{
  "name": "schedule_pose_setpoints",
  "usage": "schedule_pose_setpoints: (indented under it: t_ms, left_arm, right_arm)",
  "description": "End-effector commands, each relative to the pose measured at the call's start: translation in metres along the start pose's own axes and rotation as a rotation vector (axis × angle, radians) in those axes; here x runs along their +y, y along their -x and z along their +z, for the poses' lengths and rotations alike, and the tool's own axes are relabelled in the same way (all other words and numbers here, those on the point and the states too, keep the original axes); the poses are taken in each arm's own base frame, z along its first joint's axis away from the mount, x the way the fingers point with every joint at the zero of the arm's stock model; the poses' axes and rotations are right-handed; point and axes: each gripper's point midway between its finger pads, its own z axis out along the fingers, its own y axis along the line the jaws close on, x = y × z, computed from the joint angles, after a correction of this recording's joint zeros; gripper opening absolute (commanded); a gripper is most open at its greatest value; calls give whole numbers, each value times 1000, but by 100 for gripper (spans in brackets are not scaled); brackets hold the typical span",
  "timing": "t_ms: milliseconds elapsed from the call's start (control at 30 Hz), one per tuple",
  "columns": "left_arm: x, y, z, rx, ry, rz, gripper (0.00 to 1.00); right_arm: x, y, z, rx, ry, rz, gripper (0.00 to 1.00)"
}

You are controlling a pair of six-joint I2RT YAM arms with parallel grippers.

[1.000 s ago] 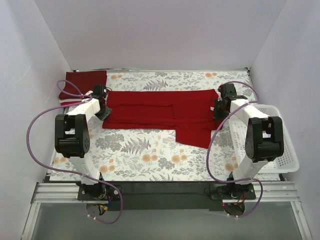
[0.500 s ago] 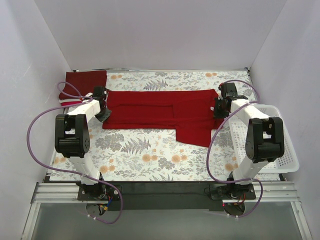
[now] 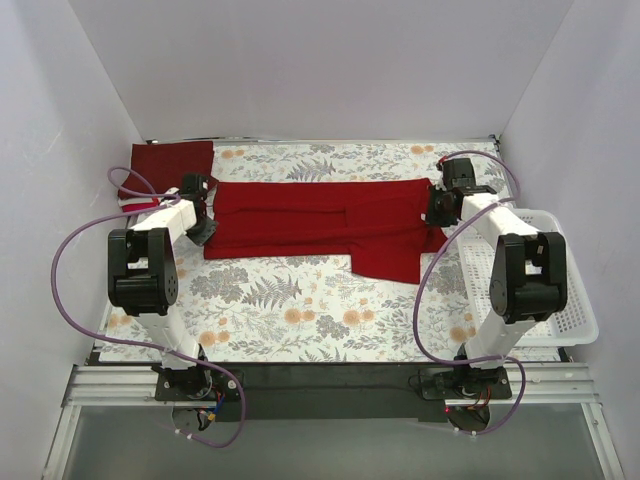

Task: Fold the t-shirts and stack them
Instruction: Fold the tshirt

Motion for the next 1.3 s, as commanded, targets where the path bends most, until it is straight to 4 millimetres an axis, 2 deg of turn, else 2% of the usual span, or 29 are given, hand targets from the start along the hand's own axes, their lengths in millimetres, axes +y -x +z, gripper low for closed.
schedule_pose_setpoints:
  t_ms: [0,300,367,467,500,567,600,667,733,767,800,833,867,933,967,1000,1067,1100,1167,1200,1267]
  left_arm:
    - [14,10,-1,-45,49,-19,0]
    - [8,10,1,-37,20,-14,0]
    - [6,10,0,-37,10,-4,4]
    - [1,14,-5,-46,-21,0,11]
    - [-1,16,-7,-52,-37,-2,13]
    - [-5,21,-14,-66,-57,-2,19]
    - [-5,23,-17,-72,-62,-4,25]
    - [-8,32,-32,-102,-94,-11,33]
    - [-11,38,-45,-123,-126,-18,45]
    - [-13,43,-58,-143,-156,-23,48]
    - [-13,45,-66,-153,-174,-17,52]
    - [-15,46,-73,-163,-191,-12,59]
    - [-16,45,-80,-167,-210,-8,61]
    - [-10,45,-96,-192,-238,-1,69]
    - [-16,34,-105,-185,-274,29,71]
    - [-13,24,-111,-183,-294,53,72]
    - [-11,9,-118,-173,-321,89,74]
    - [-10,-10,-122,-158,-342,128,74]
    - [-9,-28,-127,-156,-365,186,75]
    - [-12,-44,-132,-147,-392,234,76]
    - [-7,-60,-134,-144,-419,269,76]
  right_arm:
    - [-4,33,1,-88,-17,-14,1]
    - [-20,17,29,-39,-92,-13,3]
    - [-24,15,32,-35,-115,-15,5]
    - [-29,13,32,-34,-139,-9,11]
    - [-28,15,31,-38,-139,-9,19]
    - [-26,19,24,-54,-124,-7,28]
    - [-23,19,20,-58,-113,-8,35]
    - [-15,26,5,-92,-85,-19,42]
    - [-6,33,-15,-132,-59,-28,45]
    - [-3,27,-19,-127,-49,-30,46]
    - [8,29,-33,-158,-17,-45,48]
    - [14,23,-36,-155,0,-54,50]
    - [25,8,-37,-133,21,-76,50]
    - [39,-5,-47,-137,53,-100,52]
    - [52,-17,-49,-124,73,-124,52]
    - [56,-36,-46,-91,80,-128,52]
    - [74,-54,-49,-83,107,-164,52]
    - [77,-67,-46,-62,108,-163,52]
    - [90,-82,-45,-48,128,-194,52]
    - [94,-88,-43,-42,132,-199,52]
    - [98,-100,-36,-19,121,-219,52]
